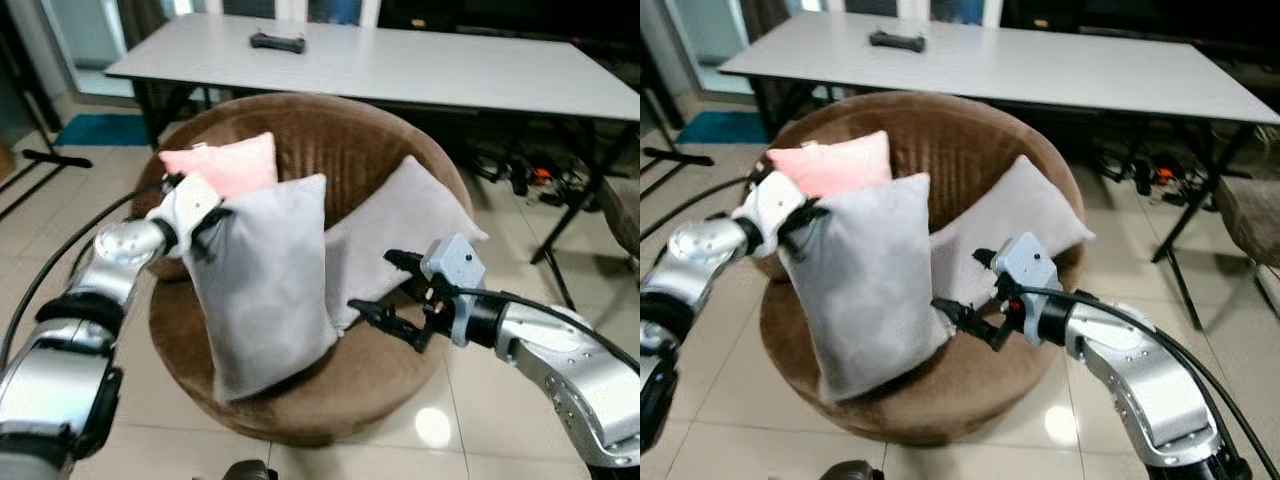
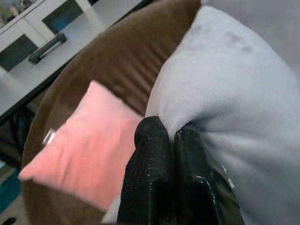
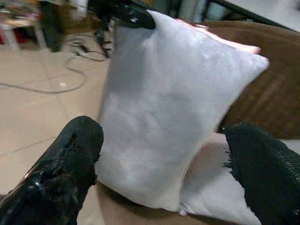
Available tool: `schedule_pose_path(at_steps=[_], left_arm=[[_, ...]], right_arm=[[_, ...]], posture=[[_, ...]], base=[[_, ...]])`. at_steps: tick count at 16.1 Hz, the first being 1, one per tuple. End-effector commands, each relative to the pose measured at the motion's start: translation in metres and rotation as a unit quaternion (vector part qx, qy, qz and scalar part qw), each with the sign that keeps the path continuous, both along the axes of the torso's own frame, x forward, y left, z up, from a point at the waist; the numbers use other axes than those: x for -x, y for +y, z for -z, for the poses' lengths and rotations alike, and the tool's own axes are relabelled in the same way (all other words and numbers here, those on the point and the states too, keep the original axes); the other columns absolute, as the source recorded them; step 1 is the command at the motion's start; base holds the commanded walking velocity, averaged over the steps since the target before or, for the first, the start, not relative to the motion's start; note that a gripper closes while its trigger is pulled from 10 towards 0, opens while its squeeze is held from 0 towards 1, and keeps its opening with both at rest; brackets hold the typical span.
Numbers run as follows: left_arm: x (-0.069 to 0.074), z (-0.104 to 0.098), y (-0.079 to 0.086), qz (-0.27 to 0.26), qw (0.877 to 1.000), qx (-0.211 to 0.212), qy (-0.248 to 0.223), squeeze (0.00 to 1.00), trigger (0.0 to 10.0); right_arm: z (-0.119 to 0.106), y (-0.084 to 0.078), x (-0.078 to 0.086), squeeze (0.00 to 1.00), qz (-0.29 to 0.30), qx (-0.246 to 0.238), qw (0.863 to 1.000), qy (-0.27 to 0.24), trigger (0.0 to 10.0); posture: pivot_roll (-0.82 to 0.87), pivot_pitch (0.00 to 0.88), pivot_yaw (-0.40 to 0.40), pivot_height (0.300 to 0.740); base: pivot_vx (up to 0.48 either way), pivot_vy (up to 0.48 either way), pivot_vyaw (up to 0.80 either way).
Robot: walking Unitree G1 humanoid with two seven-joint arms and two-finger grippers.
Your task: Move the pillow to the sofa from floor
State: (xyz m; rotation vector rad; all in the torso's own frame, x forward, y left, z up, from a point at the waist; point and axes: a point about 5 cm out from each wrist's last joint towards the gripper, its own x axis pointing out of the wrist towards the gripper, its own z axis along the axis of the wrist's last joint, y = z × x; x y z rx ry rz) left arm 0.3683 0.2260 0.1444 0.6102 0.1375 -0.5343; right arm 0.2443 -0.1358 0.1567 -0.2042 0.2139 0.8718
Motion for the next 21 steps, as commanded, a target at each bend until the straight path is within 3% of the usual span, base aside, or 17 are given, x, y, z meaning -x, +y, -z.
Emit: schedule_pose_path(at_steps=[1,3,5,9,12,14,16,19,21], left_arm=[[-0.004,-0.008,-0.003,-0.007,1.0,0.014,-0.024,0.0,10.0],[-0.002,0.005,-0.01,-0.027,0.999,0.035,-0.015,0.0,10.0],[-0.004,0.006,-0.018,-0.028,0.997,0.067,-0.019,0.0,10.0],[-0.008,-0.015,-0.066,0.084,0.984,0.149,-0.037,0.0,10.0],[-0.001,-0.036,-0.126,0.194,0.958,0.205,-0.046,0.0,10.0],[0.004,-0.04,-0.142,0.226,0.949,0.214,-0.045,0.0,10.0],[0.007,-0.039,-0.142,0.249,0.95,0.183,-0.042,0.0,10.0],[0.005,-0.032,-0.115,0.236,0.967,0.093,-0.032,0.0,10.0],[0.0,-0.037,-0.09,0.199,0.976,0.089,-0.025,0.0,10.0]], right_arm=[[0.005,-0.004,-0.003,0.0,0.031,0.009,0.999,0.003,10.0],[0.014,0.002,-0.01,0.0,0.101,0.0,0.995,0.009,10.0],[0.021,-0.003,-0.015,0.0,0.16,-0.002,0.987,0.019,10.0],[0.026,-0.008,-0.022,0.0,0.201,-0.003,0.979,0.02,10.0],[0.027,-0.015,-0.026,0.0,0.21,0.007,0.978,0.02,10.0],[0.027,-0.018,-0.023,0.0,0.186,0.017,0.982,0.025,10.0],[0.024,-0.024,-0.02,0.0,0.16,0.022,0.986,0.026,10.0],[0.019,-0.029,-0.016,0.0,0.102,0.033,0.994,0.022,10.0],[0.015,-0.023,-0.016,0.0,0.055,0.032,0.998,0.02,10.0]], posture=[[-0.05,0.0,-0.002,0.74],[-0.05,0.0,-0.002,0.74],[-0.05,0.0,-0.005,0.74],[-0.04,0.0,-0.006,0.74],[-0.03,0.0,-0.007,0.74],[-0.04,0.0,-0.004,0.74],[-0.04,0.0,0.004,0.74],[-0.04,0.0,0.004,0.74],[-0.03,0.0,0.002,0.74]], base=[[0.0,0.0,0.0],[0.0,0.0,0.0],[0.0,0.0,0.0],[0.0,0.0,0.0],[0.0,0.0,0.0],[0.0,0.0,0.0],[0.0,0.0,0.0],[0.0,0.0,0.0],[0.0,0.0,0.0]])
